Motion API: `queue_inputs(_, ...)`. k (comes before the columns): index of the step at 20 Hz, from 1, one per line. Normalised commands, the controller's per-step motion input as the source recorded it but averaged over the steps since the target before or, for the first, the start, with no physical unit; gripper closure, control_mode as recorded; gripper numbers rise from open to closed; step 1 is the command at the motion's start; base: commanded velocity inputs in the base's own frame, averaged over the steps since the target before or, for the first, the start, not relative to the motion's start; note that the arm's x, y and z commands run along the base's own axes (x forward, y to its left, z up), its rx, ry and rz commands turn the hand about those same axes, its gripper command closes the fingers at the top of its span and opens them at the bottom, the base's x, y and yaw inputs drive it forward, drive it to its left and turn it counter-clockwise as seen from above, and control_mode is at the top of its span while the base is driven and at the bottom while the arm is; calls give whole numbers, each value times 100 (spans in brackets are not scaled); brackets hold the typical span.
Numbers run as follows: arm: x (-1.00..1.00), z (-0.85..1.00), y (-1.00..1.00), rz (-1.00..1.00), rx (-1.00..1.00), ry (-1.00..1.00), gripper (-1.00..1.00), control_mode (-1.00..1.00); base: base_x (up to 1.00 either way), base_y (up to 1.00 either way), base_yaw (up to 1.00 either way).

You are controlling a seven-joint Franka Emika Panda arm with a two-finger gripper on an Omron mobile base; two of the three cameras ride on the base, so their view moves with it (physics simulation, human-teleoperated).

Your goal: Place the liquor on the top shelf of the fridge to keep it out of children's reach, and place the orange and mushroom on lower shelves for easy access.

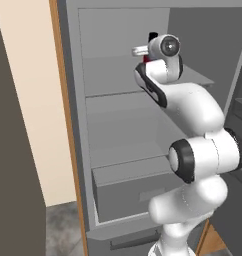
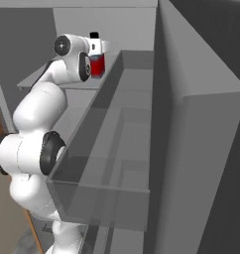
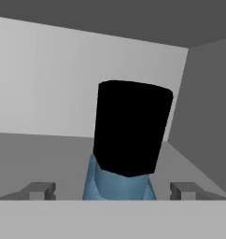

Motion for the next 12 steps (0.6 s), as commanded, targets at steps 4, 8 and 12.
queue_inputs(4, -44, -46, 0, 0, 0, -4, -100, -100, 0, 0, 0)
queue_inputs(8, -81, -10, 0, 0, 0, 0, -100, -100, 0, 0, 0)
queue_inputs(12, -96, 0, 4, 0, 1, 0, -100, -100, 0, 0, 0)
